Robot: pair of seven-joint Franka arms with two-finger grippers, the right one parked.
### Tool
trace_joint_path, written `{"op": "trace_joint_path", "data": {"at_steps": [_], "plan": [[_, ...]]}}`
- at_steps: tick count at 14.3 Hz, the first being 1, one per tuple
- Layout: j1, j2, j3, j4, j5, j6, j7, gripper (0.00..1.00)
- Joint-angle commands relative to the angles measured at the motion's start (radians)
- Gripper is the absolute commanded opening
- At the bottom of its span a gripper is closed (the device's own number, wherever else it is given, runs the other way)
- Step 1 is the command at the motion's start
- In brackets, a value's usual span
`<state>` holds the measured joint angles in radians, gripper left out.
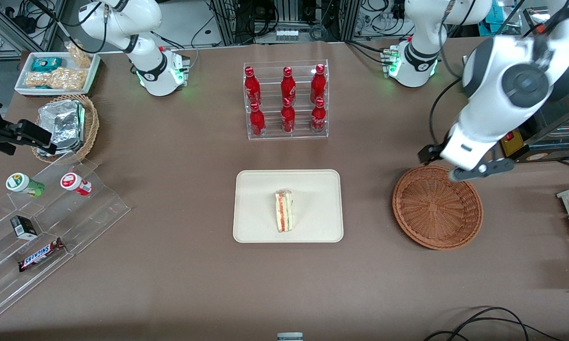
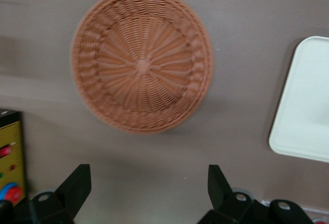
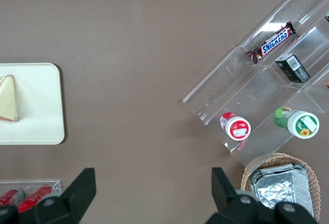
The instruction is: Place sandwich from basket to tray
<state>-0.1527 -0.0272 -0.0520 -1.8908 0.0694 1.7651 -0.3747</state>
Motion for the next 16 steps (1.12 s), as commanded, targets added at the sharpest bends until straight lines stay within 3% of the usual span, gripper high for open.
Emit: {"op": "trace_joint_path", "data": {"at_steps": [1,8,12,16], "plan": [[0.111,-0.088,-0.047,-0.024,-0.014,-0.05,0.115,1.0],[0.114,-0.031,0.034,0.151,-0.022,-0.052,0.362,1.0],[0.119,-0.008,0.034,0.183,-0.082,-0.055,0.369,1.0],[0.119,0.05,0.034,0.237,-0.083,-0.061,0.369,1.0]]}}
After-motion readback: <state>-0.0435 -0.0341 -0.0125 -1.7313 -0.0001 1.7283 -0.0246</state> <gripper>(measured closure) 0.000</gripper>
